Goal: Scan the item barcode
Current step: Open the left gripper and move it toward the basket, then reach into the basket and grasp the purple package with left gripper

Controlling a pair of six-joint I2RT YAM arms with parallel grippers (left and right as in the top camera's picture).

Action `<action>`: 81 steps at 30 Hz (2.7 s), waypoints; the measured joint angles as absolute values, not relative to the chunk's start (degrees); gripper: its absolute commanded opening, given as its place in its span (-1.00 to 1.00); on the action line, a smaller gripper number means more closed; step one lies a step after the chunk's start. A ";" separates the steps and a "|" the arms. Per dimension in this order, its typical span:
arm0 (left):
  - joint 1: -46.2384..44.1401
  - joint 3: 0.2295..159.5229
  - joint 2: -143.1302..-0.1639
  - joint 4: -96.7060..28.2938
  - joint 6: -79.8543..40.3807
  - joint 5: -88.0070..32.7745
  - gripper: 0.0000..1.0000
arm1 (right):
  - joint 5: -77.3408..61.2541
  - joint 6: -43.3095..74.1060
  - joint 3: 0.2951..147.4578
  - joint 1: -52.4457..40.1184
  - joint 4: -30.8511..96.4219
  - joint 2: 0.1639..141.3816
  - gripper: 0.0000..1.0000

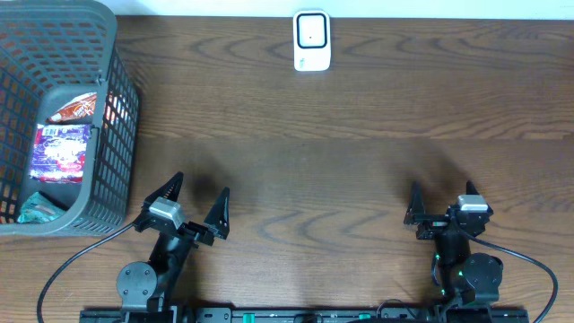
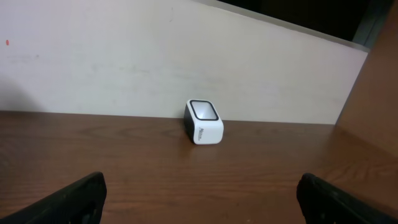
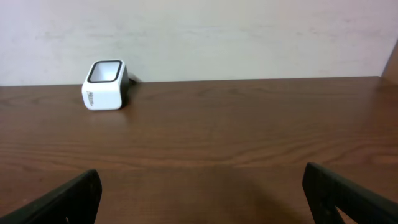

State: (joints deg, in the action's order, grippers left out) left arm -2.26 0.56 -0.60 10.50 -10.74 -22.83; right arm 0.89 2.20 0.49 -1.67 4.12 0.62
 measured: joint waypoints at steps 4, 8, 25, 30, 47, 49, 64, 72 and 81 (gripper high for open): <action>-2.26 0.56 -0.60 10.50 -10.46 -22.06 0.96 | 0.89 2.20 0.49 -1.67 4.10 0.62 0.98; -2.26 0.58 -0.73 10.52 -8.71 -20.38 0.96 | 0.89 2.20 0.49 -1.67 4.12 0.62 0.99; -2.26 29.61 -32.62 9.72 -3.75 -12.73 0.95 | 0.86 2.24 0.47 -1.67 4.10 0.62 0.99; -1.13 52.38 -48.53 -5.82 -2.94 -11.60 0.95 | 0.89 2.33 0.47 -1.67 4.10 0.62 0.99; 28.23 96.88 -82.61 -41.12 -1.04 -6.85 0.96 | 0.86 2.35 0.45 -1.67 4.08 0.62 0.99; 29.17 96.88 -85.56 -41.67 -0.99 -2.98 0.96 | 0.86 2.33 0.45 -1.67 4.08 0.62 0.99; 28.95 92.84 -103.96 -55.61 -1.50 16.71 0.94 | 0.86 2.35 0.45 -1.67 4.08 0.62 0.99; 25.26 85.27 -108.51 -52.77 -1.50 16.08 0.94 | 0.86 2.35 0.45 -1.67 4.08 0.62 0.99; 25.21 84.09 -115.42 -49.43 -1.72 16.60 -0.44 | 0.86 2.35 0.45 -1.67 4.08 0.62 0.99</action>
State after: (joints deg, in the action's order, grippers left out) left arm 25.21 84.09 -115.42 -49.43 -1.72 16.60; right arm 0.86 2.35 0.45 -1.67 4.08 0.62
